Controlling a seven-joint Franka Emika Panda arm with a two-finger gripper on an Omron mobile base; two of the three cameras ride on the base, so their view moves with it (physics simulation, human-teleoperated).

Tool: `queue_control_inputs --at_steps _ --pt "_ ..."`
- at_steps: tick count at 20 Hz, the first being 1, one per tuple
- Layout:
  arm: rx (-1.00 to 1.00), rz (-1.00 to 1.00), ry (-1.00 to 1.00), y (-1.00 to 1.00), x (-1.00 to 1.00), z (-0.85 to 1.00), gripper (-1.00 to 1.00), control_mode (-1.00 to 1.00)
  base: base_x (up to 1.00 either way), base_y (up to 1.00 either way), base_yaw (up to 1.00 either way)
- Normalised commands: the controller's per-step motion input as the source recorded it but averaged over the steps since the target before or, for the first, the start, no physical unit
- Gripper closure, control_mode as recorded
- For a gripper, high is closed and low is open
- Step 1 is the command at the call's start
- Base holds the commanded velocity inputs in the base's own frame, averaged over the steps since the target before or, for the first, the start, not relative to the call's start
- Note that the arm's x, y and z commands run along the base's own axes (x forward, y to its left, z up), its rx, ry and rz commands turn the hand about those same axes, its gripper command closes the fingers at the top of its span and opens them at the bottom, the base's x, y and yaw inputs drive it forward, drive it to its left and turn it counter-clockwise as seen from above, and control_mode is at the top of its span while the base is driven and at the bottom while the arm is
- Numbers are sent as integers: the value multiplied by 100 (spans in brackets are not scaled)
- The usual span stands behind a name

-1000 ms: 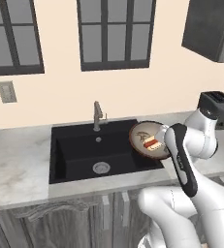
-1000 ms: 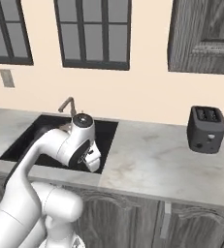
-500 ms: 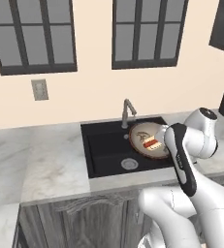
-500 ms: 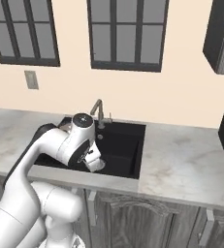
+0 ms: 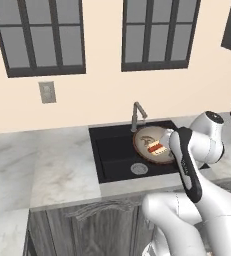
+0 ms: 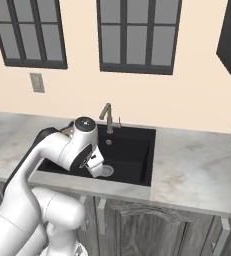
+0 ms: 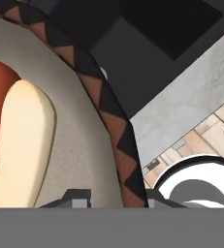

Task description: Dump the mushroom and hot dog from the bowl so the bowl can be washed. Place the bowl in the sink after clearing the leftovers.

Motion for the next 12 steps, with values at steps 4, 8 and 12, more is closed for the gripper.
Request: queue_control_inputs --at_steps 4,8,12 --pt "0 0 0 0 0 0 100 100 36 0 0" --pt "0 0 0 0 0 0 100 100 51 0 0" --pt "0 0 0 0 0 0 100 -100 6 0 0"
